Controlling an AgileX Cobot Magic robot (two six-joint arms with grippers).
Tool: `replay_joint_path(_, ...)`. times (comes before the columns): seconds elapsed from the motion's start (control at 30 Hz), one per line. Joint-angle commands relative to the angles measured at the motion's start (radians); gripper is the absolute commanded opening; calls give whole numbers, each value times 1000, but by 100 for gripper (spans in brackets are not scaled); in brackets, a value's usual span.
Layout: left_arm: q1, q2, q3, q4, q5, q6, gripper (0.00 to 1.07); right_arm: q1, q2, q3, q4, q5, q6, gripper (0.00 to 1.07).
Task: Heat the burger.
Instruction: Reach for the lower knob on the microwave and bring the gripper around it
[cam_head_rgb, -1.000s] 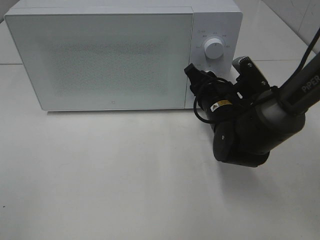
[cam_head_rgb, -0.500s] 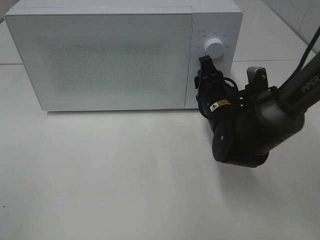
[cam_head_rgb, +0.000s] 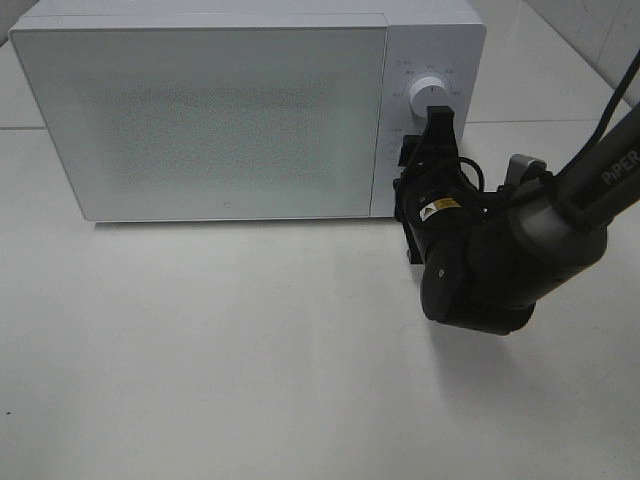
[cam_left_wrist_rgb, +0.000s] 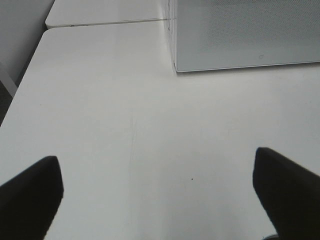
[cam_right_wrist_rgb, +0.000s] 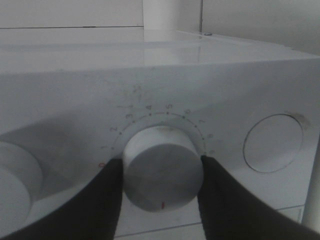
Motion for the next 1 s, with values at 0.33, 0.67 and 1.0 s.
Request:
replay_joint_path(0.33, -4, -23, 2, 0, -13, 0, 98, -17, -14, -14, 54, -137, 25, 18)
replay_joint_path(0.67, -4, -23, 2, 0, -13, 0, 98, -17, -14, -8, 34, -116, 2, 33)
replay_joint_path(1.0, -4, -23, 2, 0, -13, 0, 98, -17, -38, 13, -5, -18, -52, 67)
